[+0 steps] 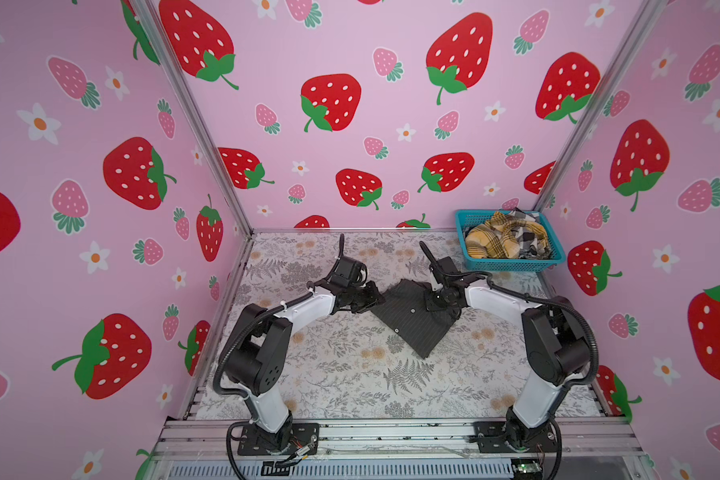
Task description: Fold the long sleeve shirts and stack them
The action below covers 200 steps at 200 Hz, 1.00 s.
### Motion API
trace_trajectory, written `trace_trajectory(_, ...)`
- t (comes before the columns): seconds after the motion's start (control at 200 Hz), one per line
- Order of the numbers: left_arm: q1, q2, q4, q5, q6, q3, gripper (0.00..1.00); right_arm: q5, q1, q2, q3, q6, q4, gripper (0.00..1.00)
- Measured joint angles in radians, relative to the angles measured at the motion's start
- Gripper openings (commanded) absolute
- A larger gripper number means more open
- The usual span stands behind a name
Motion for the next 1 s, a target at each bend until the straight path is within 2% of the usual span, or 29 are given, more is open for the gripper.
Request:
trace_trajectory(0.115, -0.027, 0.123, 0.015, 0.007, -0.01, 0.056, 0.11, 0.008, 0.0, -0.012, 0.011, -0.001, 0.0, 0.0)
trace_trajectory(0.2, -0.037, 0.208, 0.037, 0.013, -0.021, 0.102, 0.12, 0.026, -0.005, -0.021, 0.013, -0.002, -0.004, 0.0)
trace_trajectory(0.315, -0.041, 0.265, 0.058, 0.037, -0.034, 0.148, 0.29, 0.05, -0.025, -0.03, 0.012, 0.001, -0.006, 0.0)
trace_trajectory(0.37, -0.045, 0.276, 0.057, 0.039, -0.029, 0.181, 0.33, 0.056, -0.043, -0.03, 0.012, 0.004, -0.006, 0.0)
trace_trajectory(0.41, -0.049, 0.285, 0.056, 0.037, -0.029, 0.206, 0.33, 0.065, -0.06, -0.028, 0.011, 0.005, -0.007, 0.07)
trace_trajectory(0.475, -0.056, 0.308, 0.055, 0.037, -0.026, 0.244, 0.33, 0.084, -0.087, -0.021, 0.011, 0.01, -0.007, 0.36)
trace_trajectory(0.51, -0.059, 0.32, 0.056, 0.038, -0.026, 0.255, 0.33, 0.1, -0.096, -0.014, 0.011, 0.015, -0.007, 0.46)
trace_trajectory(0.54, -0.062, 0.327, 0.055, 0.037, -0.026, 0.258, 0.33, 0.118, -0.104, -0.004, 0.011, 0.02, -0.01, 0.5)
trace_trajectory(0.58, -0.064, 0.335, 0.052, 0.038, -0.027, 0.258, 0.33, 0.138, -0.111, 0.008, 0.011, 0.024, -0.015, 0.51)
trace_trajectory(0.715, -0.064, 0.328, 0.053, 0.039, -0.031, 0.251, 0.41, 0.225, -0.116, 0.029, -0.002, 0.054, -0.058, 0.69)
trace_trajectory(0.79, -0.064, 0.315, 0.055, 0.045, -0.034, 0.236, 0.43, 0.267, -0.116, 0.028, -0.014, 0.071, -0.077, 0.69)
trace_trajectory(1.0, -0.067, 0.233, -0.013, 0.029, -0.039, 0.214, 0.61, 0.283, -0.151, 0.023, -0.058, 0.084, -0.085, 0.56)
